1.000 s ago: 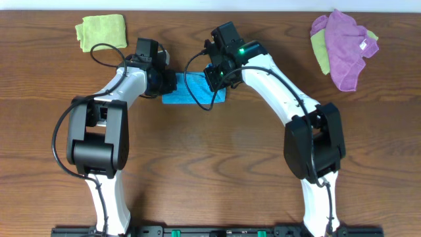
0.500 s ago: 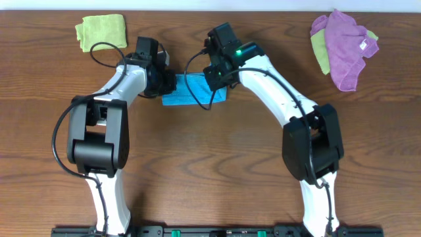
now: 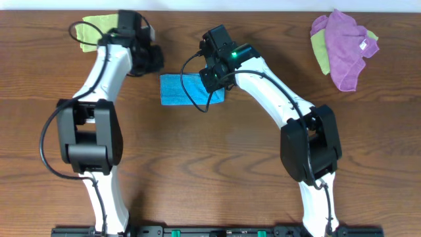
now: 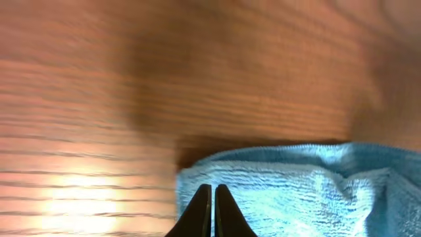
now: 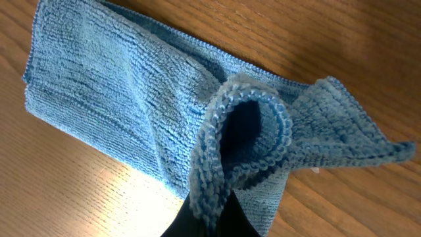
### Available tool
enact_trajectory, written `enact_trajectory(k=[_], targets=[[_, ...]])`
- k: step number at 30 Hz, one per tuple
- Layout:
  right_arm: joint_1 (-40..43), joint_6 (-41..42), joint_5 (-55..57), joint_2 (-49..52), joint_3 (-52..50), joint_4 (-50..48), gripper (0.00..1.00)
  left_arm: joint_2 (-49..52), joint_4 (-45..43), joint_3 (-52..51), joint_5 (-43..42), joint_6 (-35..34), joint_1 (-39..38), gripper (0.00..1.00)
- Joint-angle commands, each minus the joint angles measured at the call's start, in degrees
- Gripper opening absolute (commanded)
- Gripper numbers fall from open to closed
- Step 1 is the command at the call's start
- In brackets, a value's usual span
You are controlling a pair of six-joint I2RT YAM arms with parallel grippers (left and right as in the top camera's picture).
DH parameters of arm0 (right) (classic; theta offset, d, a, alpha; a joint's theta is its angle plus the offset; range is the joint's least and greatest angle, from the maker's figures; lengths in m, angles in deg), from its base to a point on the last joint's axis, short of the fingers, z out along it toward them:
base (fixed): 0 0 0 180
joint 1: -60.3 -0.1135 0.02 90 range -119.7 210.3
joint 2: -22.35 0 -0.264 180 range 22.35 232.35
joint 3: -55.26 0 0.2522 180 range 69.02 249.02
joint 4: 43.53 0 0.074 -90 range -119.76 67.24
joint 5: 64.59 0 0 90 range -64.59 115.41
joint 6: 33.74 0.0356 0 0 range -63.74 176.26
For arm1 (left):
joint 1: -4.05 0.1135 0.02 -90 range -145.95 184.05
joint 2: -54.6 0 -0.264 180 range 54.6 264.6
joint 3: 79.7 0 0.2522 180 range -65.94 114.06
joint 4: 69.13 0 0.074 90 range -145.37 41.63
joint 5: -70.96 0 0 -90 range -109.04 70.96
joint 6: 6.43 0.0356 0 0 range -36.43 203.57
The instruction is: Fold the cloth
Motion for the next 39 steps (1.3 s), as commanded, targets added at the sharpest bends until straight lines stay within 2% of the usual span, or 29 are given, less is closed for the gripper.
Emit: enact_trajectory(k=[1, 10, 24, 31, 34, 39], targets=[[-0.63, 0.74, 0.59, -2.45, 1.38, -0.59, 0.02, -0.11, 0.70, 2.08, 0.76, 1.49, 2.25, 0.06], [-3.89, 0.72, 0.57, -0.57, 1.33, -5.97, 0.01, -4.33, 3.61, 2.08, 0.59, 2.54, 8.31, 0.06], [-8.87, -1.25, 0.52, 2.32, 1.33, -8.48, 0.01, -4.98, 6.91, 2.08, 0.74, 4.28, 8.70, 0.06], [-9.01, -0.11, -2.89, 3.39, 1.33, -11.52, 0.01, -4.98, 6.29, 2.08, 6.71, 4.55, 9.77, 0.06], [-9.03, 0.52, -3.30, 4.15, 1.33, -12.48, 0.01, -5.11, 6.27, 2.08, 5.84, 4.52, 11.58, 0.06], [-9.25, 0.98, -5.35, 4.72, 1.33, -15.58, 0.01, -5.25, 6.25, 2.08, -0.20, 4.48, 14.97, 0.06]])
